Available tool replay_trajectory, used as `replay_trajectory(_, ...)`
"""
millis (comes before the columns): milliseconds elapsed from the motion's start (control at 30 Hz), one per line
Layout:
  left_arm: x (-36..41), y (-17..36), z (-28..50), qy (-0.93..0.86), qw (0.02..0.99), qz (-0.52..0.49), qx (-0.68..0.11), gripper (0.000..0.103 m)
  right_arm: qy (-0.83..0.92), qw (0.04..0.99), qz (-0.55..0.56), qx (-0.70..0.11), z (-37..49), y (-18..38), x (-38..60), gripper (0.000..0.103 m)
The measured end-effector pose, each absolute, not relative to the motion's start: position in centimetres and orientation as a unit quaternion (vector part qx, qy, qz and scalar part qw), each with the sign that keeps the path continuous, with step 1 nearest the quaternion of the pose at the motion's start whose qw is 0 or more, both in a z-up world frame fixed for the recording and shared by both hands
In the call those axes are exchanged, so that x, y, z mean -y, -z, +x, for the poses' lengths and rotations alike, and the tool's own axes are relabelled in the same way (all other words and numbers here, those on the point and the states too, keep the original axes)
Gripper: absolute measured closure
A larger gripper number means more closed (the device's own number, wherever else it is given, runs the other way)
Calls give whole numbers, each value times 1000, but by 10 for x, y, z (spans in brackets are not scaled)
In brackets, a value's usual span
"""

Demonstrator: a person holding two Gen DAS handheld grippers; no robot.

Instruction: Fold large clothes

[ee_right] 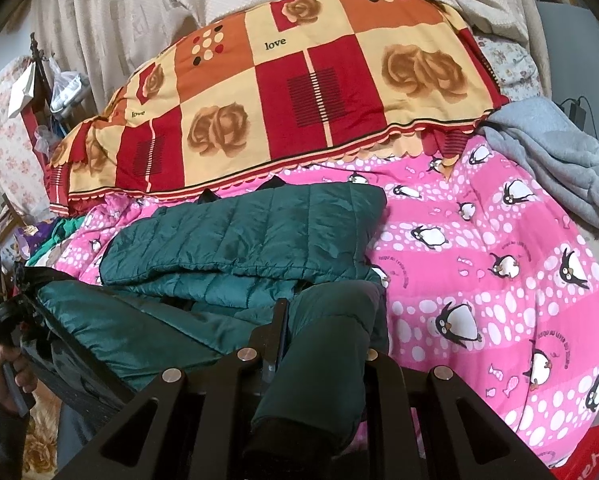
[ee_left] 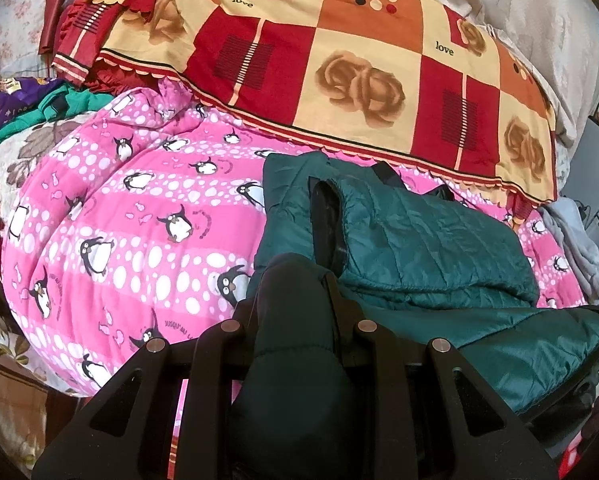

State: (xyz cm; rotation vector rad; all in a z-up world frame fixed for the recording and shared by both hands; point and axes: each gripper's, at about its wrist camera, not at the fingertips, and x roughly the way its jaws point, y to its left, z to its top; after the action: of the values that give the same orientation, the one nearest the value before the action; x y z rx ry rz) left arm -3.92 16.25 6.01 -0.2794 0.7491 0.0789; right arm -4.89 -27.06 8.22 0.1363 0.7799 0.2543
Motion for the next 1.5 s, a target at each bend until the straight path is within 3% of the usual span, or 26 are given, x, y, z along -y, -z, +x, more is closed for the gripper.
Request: replay_trajectory(1500,-158,-65,-38,-58,920,-120,-369,81,-108,924,63,-361,-38,-109,272,88)
